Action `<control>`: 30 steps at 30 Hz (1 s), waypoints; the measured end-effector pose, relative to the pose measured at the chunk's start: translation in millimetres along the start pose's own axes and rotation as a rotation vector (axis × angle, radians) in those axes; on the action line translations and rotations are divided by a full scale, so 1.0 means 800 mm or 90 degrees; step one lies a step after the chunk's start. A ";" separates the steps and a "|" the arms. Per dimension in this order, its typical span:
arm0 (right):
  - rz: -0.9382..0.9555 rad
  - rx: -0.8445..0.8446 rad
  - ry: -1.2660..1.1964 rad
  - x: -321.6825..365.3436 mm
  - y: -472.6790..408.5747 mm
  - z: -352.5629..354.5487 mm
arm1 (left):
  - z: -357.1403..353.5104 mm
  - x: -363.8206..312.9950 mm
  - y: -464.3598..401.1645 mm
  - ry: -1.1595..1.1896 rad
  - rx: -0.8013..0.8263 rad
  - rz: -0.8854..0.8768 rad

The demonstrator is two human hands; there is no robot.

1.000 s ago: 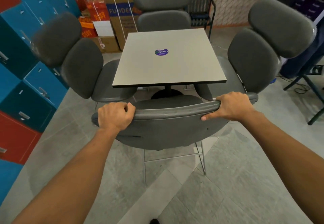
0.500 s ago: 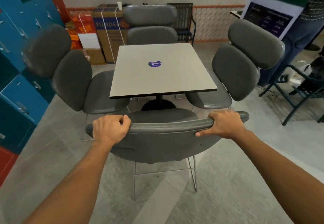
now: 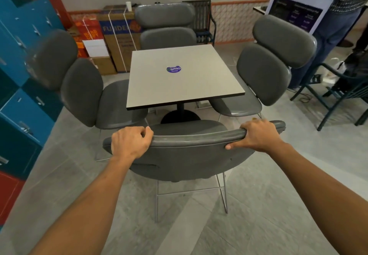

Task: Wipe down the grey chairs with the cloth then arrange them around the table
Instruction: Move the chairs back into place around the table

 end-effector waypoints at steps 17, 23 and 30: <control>0.058 -0.049 -0.020 -0.097 -0.103 -0.010 | -0.036 -0.077 -0.050 -0.008 -0.090 0.001; 0.067 -0.046 -0.003 -0.103 -0.115 -0.017 | -0.036 -0.078 -0.053 -0.008 -0.120 0.009; 0.064 -0.018 -0.011 -0.098 -0.099 -0.009 | -0.037 -0.085 -0.042 -0.043 -0.056 0.067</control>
Point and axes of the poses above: each hand's wrist, its own y-axis away from the middle knuckle, its own z-axis out of the back of the hand, x = y × z, the point moved 5 cm from there along -y, towards the middle knuckle, and after that the axes turned 5 degrees about -x, right-handed, at the moved point
